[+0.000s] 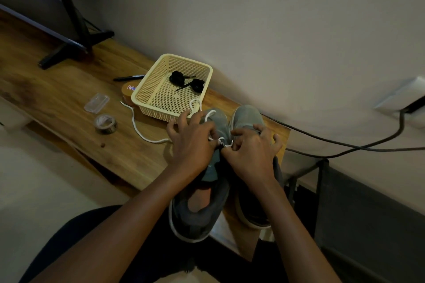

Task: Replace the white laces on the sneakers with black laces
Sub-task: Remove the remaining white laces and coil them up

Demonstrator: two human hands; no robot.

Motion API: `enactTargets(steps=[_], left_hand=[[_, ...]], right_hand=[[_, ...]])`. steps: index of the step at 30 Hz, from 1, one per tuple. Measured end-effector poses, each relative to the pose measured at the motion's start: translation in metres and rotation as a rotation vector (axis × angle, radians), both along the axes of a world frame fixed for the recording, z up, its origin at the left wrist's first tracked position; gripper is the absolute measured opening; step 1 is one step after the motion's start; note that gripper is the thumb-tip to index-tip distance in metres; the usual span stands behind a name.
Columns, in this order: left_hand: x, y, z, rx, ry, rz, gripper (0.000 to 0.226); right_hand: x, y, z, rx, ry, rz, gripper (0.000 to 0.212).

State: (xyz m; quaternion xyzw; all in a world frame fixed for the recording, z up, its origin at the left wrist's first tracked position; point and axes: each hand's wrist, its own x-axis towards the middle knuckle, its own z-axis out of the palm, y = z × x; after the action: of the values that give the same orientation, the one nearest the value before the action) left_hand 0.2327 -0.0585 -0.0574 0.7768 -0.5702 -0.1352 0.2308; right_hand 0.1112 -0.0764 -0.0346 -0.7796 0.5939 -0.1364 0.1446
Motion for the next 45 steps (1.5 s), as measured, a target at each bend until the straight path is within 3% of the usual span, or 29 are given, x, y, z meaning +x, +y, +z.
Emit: enactTargets(steps=[5, 7, 9, 11, 15, 20, 31, 37, 45], left_hand=[[0.007, -0.002, 0.003, -0.203, 0.280, 0.209, 0.011], [0.005, -0.002, 0.003, -0.199, 0.246, 0.158, 0.018], [0.002, 0.000, 0.004, -0.145, 0.113, 0.049, 0.043], [0.001, 0.001, 0.005, -0.056, -0.022, -0.053, 0.052], [0.002, 0.002, 0.004, 0.106, -0.106, -0.092, 0.021], [0.000, 0.001, 0.001, 0.091, -0.100, -0.065, 0.004], [-0.007, -0.001, -0.011, -0.023, 0.006, -0.068, 0.021], [-0.005, -0.003, -0.011, 0.048, 0.079, -0.073, 0.015], [-0.003, -0.006, -0.013, 0.085, 0.182, -0.055, 0.009]], right_hand=[[-0.002, 0.002, 0.003, 0.016, 0.003, 0.002, 0.011], [-0.002, 0.002, 0.005, 0.016, 0.007, 0.005, 0.015], [-0.002, 0.002, 0.005, 0.019, 0.008, 0.000, 0.022], [-0.002, 0.002, 0.005, 0.014, 0.008, 0.001, 0.020], [-0.002, 0.001, 0.001, 0.013, -0.006, 0.014, 0.013], [-0.002, 0.000, -0.004, -0.027, -0.022, -0.015, 0.011], [0.003, 0.003, -0.007, -0.010, 0.121, -0.092, 0.027], [0.005, 0.002, -0.011, -0.029, -0.015, -0.097, 0.039], [0.006, 0.006, -0.014, -0.058, 0.043, -0.130, 0.028]])
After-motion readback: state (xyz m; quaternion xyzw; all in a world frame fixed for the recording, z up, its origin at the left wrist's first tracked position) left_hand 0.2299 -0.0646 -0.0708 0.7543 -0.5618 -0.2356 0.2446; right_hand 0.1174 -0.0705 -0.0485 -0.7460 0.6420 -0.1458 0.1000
